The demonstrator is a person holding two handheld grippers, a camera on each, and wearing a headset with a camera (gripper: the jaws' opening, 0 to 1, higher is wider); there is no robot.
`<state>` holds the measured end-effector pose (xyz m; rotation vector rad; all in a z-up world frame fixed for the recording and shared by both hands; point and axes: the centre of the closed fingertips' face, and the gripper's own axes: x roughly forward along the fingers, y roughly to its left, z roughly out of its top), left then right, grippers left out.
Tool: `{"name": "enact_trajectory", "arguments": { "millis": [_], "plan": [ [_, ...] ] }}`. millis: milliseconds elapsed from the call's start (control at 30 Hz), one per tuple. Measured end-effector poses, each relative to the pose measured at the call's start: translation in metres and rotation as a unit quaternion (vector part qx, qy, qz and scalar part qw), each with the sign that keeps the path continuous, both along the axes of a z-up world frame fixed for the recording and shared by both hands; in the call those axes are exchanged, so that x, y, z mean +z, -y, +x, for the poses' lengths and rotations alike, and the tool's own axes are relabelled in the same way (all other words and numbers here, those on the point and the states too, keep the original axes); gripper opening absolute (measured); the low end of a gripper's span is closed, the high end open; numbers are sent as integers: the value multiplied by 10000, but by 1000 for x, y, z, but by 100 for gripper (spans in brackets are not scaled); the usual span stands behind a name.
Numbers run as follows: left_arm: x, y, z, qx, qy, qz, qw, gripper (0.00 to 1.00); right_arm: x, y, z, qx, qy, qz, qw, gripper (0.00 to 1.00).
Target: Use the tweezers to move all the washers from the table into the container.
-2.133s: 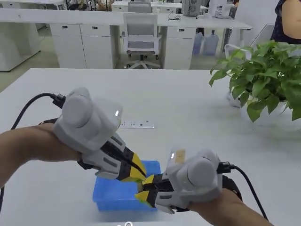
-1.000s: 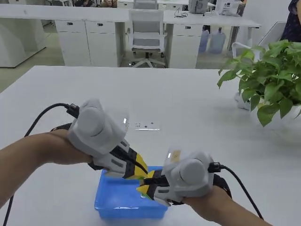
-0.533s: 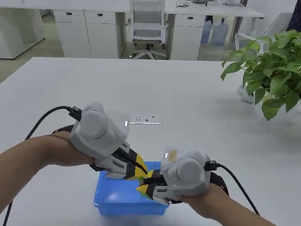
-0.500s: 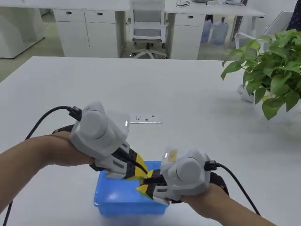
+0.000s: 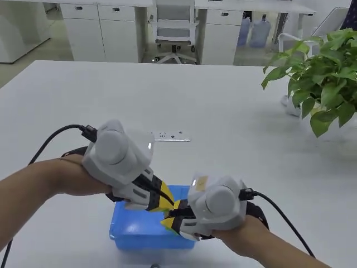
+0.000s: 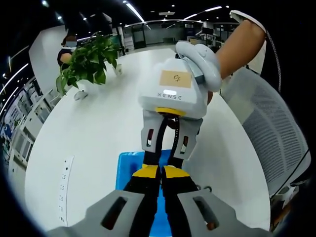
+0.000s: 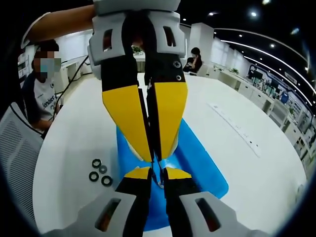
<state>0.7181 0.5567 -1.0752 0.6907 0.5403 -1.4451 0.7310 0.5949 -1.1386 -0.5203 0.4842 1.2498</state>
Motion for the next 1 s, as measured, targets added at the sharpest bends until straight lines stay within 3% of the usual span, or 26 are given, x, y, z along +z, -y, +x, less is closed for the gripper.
{"name": "enact_trajectory", "arguments": {
  "millis": [433, 1000],
  "plan": [
    [6, -1, -3, -1, 54, -4, 10000, 5, 6, -1, -2, 27, 68, 3, 10000, 11],
    [30, 1, -13, 3, 147, -125, 9998, 5, 30, 3, -11, 6, 249, 44, 9997, 12]
  ]
}}
